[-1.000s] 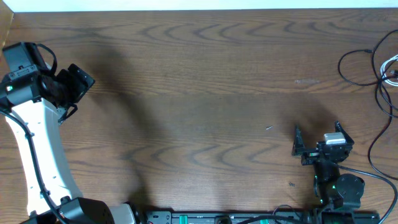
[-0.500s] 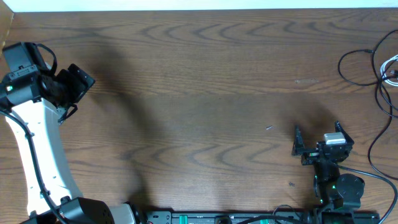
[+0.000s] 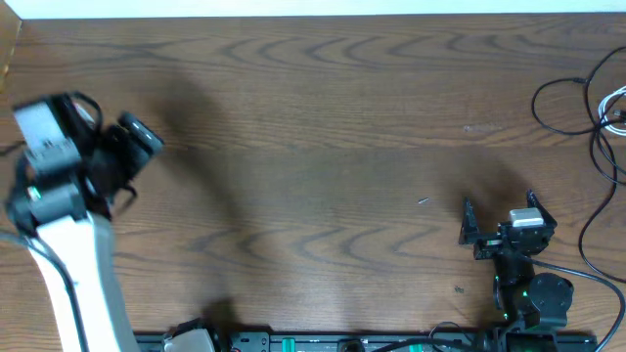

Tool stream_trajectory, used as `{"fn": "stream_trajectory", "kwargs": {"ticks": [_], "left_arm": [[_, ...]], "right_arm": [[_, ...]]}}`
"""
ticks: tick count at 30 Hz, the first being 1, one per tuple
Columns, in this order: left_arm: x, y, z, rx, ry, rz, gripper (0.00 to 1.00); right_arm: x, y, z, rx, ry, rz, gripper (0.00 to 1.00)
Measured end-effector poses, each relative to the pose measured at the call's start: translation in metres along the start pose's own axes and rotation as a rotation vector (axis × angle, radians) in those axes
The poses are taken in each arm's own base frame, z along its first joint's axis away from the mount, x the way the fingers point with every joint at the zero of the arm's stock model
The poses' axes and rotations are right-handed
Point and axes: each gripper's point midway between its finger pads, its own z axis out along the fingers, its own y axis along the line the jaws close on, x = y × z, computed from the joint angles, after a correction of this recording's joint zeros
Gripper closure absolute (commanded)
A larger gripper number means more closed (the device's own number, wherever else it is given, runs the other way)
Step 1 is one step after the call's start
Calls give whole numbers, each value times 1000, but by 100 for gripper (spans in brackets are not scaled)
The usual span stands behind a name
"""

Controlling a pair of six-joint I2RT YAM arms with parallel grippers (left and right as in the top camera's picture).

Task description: Untangle cables

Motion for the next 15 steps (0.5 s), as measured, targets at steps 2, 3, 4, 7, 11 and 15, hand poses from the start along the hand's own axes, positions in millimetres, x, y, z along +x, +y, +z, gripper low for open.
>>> {"fn": "stream_trajectory", "kwargs": {"ticks": [2,3,4,7,11,15], "left_arm": [[11,-1,0,31,-30,22,2],[17,-1,2,49,-52,32,2],[19,-3,4,71,-81,41,2],[22,-12,10,167,-220,82,2],[29,-26,7,315,-446,159,2],[48,-30,0,427,-647,250,2]], "right_arm": [[0,0,0,0,0,0,1],[0,0,0,0,0,0,1],[0,0,0,0,0,0,1],[0,0,0,0,0,0,1],[0,0,0,0,2,0,1],[0,0,0,0,1,0,1]]}}
